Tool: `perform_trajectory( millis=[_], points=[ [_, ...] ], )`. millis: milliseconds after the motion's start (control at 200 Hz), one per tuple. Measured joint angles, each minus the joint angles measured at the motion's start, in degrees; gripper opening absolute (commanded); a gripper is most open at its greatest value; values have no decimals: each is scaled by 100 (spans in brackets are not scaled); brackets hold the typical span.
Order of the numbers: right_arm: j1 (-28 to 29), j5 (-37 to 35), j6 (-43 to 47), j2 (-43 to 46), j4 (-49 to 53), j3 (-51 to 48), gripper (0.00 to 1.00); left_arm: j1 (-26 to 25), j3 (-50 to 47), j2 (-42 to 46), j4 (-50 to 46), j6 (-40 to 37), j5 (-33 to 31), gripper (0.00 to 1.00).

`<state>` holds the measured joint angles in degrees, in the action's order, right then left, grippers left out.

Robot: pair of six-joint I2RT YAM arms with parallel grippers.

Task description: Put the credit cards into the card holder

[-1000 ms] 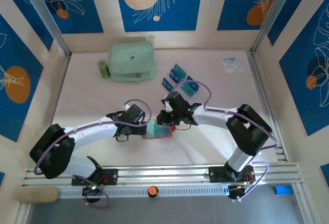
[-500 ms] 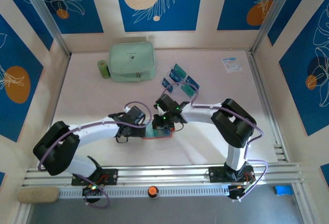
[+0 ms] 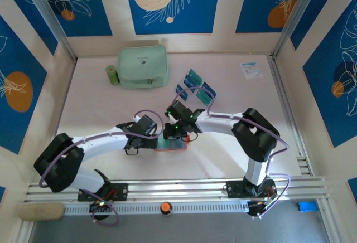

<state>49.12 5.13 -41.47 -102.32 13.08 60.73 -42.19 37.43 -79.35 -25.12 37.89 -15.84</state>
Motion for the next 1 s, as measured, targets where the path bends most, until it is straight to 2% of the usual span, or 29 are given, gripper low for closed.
perform_trajectory(
  millis=[300,995],
  points=[
    [-50,-129,68,192,131,-13,0,197,76,181,-181,85,-214,100],
    [146,-367,232,-374,356,142,0,236,168,-367,-87,-39,-162,100]
  ],
)
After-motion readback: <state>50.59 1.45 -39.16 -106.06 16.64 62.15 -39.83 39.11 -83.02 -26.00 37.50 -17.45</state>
